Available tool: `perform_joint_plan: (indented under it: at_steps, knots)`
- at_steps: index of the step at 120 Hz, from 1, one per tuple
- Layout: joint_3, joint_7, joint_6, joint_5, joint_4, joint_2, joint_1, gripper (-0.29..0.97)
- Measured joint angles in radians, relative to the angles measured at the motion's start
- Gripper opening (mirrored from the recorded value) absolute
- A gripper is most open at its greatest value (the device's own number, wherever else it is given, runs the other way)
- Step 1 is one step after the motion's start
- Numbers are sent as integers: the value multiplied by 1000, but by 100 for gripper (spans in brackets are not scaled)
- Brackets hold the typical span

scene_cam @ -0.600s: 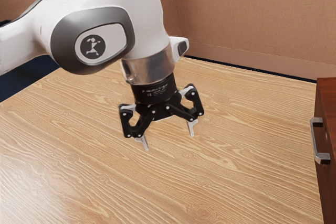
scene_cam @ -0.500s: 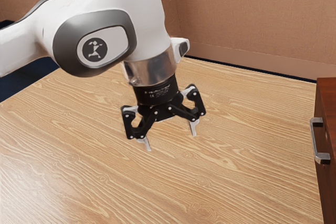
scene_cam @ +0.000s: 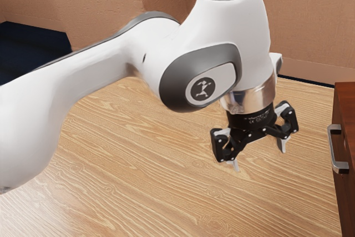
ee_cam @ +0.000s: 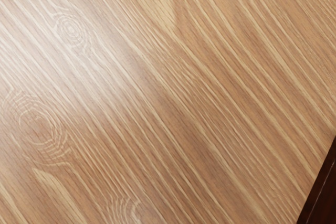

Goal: Pull the drawer handle with one arm to open the drawer

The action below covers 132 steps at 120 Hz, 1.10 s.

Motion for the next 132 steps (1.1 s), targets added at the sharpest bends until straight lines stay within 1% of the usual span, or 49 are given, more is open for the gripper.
perform_joint_plan:
  at_steps: [39,55,67,78,94,116,132]
  knots:
    - [-33,8,91,-2,52,59,22,68]
    - [-44,53,107,-3,56,65,41,68]
    - [-44,101,114,-40,52,64,43,68]
    - [-44,138,126,-59,59,86,44,68]
    - [-45,183,155,-70,72,110,44,68]
    - [-47,230,175,-75,70,103,44,68]
    - [-102,256,182,-76,74,106,94,68]
